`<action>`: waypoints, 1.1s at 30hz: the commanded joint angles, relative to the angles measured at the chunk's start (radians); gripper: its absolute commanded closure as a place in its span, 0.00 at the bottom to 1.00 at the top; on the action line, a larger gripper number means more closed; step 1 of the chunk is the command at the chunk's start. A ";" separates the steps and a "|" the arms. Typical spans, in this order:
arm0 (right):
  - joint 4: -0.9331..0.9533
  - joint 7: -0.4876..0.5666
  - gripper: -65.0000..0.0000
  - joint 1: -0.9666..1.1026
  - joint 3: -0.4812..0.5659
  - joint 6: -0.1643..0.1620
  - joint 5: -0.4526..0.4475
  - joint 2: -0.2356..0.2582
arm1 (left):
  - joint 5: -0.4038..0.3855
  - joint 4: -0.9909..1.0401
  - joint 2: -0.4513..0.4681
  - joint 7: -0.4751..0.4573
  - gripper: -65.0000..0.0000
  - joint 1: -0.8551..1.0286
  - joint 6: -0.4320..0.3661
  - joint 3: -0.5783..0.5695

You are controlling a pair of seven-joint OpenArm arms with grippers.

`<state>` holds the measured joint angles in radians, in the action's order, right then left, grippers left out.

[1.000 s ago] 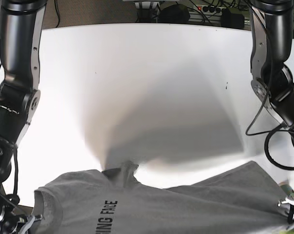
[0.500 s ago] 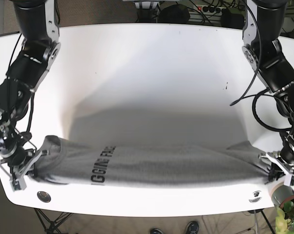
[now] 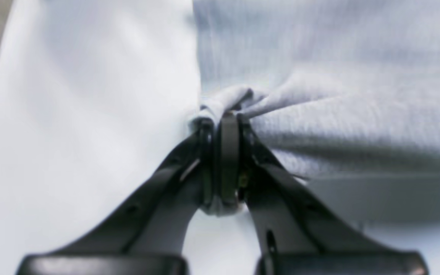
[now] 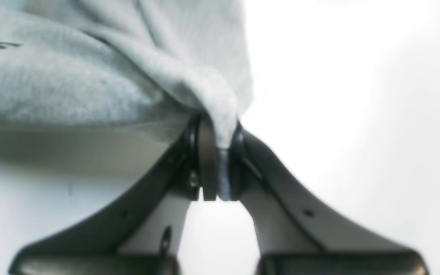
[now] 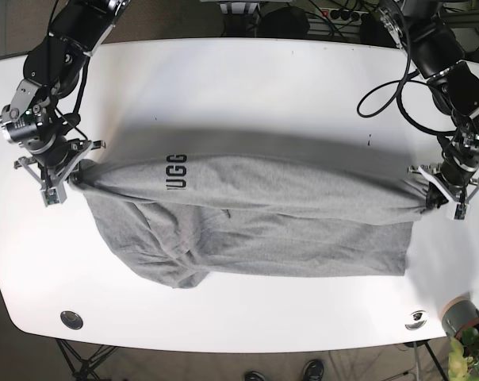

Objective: Fold the T-shirt properly
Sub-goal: 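Drag the shirt with both grippers away from the robot to spread it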

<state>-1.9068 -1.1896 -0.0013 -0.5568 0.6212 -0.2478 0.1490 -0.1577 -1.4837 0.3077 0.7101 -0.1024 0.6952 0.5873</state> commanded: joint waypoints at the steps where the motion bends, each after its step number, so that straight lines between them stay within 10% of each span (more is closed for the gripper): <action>1: -0.053 0.023 0.96 0.022 -0.006 -0.002 -0.009 -0.012 | -0.018 -0.061 0.003 -0.031 1.00 0.013 -0.004 0.010; 33: -0.059 0.027 0.96 0.419 -0.062 0.077 -0.121 -0.025 | -0.015 -0.110 -0.002 -0.030 1.00 0.398 0.003 0.184</action>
<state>-1.9442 -1.1717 0.4072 -0.6144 0.6933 -0.3656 0.1112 -0.1661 -1.5703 0.2779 0.6983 0.2836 0.7006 0.7612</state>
